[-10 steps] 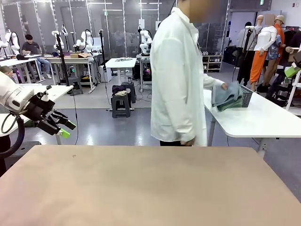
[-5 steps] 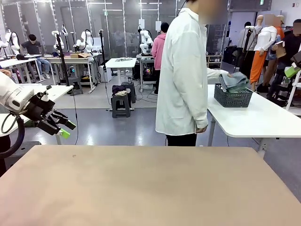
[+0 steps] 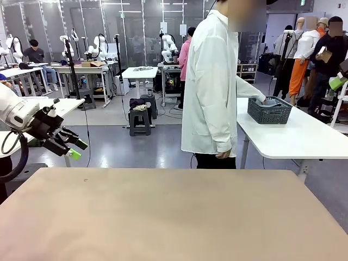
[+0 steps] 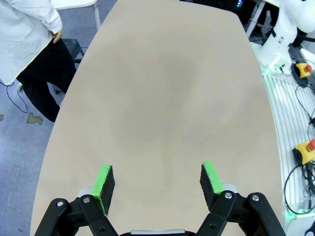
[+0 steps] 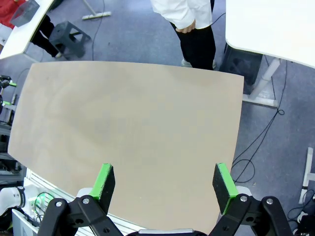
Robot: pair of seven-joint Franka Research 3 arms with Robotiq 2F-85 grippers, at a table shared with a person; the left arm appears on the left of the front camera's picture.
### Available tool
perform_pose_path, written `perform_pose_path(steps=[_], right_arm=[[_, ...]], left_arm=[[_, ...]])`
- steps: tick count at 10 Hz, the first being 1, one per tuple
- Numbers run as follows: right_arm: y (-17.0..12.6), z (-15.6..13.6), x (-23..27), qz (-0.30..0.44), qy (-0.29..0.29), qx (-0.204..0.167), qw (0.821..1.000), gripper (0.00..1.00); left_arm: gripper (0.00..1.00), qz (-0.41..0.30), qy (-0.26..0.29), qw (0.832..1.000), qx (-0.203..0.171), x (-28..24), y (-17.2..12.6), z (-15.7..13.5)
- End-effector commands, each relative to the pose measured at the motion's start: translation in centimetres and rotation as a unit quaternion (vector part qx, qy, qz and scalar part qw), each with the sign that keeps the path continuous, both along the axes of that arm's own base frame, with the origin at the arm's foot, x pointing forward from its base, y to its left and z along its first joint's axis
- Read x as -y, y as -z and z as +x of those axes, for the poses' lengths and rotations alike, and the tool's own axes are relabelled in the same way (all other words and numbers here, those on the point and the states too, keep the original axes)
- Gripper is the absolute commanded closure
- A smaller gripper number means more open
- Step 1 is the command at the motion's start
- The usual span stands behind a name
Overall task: Fold the towels and place them in the basket.
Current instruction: Stack the folded Towel with hook on the right side of the table.
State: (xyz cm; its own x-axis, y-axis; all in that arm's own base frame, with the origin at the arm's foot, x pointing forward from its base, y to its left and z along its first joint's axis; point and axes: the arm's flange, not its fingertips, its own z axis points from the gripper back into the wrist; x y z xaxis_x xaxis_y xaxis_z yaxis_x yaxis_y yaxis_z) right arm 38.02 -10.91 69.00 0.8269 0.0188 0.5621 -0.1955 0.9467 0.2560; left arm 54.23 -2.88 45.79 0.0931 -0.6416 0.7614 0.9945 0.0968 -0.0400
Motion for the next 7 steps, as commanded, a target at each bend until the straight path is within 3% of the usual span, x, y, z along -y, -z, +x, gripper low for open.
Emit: perform_pose_path(steps=[1, 7], right_arm=[[-0.34, 0.15, -0.17, 0.004, 0.007, -0.009, 1.000, 0.00], [-0.34, 0.15, -0.17, 0.004, 0.007, -0.009, 1.000, 0.00]], left_arm=[[0.12, 0.000, 0.000, 1.000, 0.001, 0.01, -0.11, -0.04], [0.12, 0.000, 0.000, 1.000, 0.001, 0.01, -0.11, -0.04]])
